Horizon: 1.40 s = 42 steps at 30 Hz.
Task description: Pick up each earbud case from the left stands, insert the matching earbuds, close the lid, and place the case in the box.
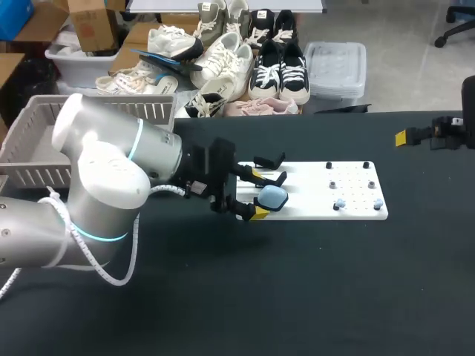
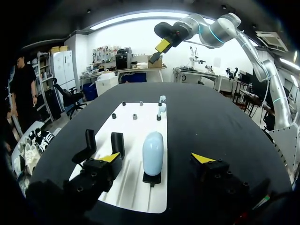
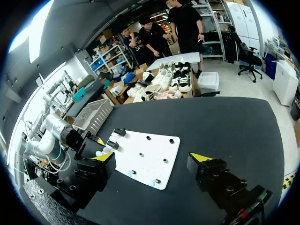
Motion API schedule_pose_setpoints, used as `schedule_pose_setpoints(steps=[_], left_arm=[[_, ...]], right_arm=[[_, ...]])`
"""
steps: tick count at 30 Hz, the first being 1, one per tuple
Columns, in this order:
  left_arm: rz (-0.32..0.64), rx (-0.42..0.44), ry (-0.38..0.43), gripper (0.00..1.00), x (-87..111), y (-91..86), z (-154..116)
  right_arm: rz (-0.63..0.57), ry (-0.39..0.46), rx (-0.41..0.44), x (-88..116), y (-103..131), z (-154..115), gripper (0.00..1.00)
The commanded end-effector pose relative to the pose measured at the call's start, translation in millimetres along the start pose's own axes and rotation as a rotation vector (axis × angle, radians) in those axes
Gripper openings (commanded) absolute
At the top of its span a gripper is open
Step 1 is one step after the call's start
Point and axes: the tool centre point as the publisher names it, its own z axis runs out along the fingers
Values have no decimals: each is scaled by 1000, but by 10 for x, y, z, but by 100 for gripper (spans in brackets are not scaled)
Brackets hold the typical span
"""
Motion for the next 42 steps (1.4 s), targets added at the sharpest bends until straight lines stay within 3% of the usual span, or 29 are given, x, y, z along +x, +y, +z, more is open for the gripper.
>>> schedule_pose_setpoints(steps=[1, 4, 6, 21, 27, 28, 32, 42], left_arm=[[-10, 14, 1, 95, 9, 28, 44], [-11, 13, 3, 90, 24, 34, 68], [-11, 14, 8, 78, 39, 35, 85], [-25, 16, 15, 78, 41, 55, 146], [-27, 17, 9, 69, 23, 53, 131], [-28, 17, 8, 58, 23, 53, 130], [-30, 18, 10, 51, 27, 49, 128], [-40, 20, 9, 47, 40, 33, 128]], right_arm=[[0, 4, 0, -8, -3, -1, 100], [0, 4, 0, -8, -3, -1, 100], [0, 4, 0, -8, -3, -1, 100], [0, 4, 0, -8, -3, -1, 100], [0, 4, 0, -8, -3, -1, 100], [0, 4, 0, -8, -3, -1, 100], [0, 4, 0, -8, -3, -1, 100], [0, 4, 0, -8, -3, -1, 100]])
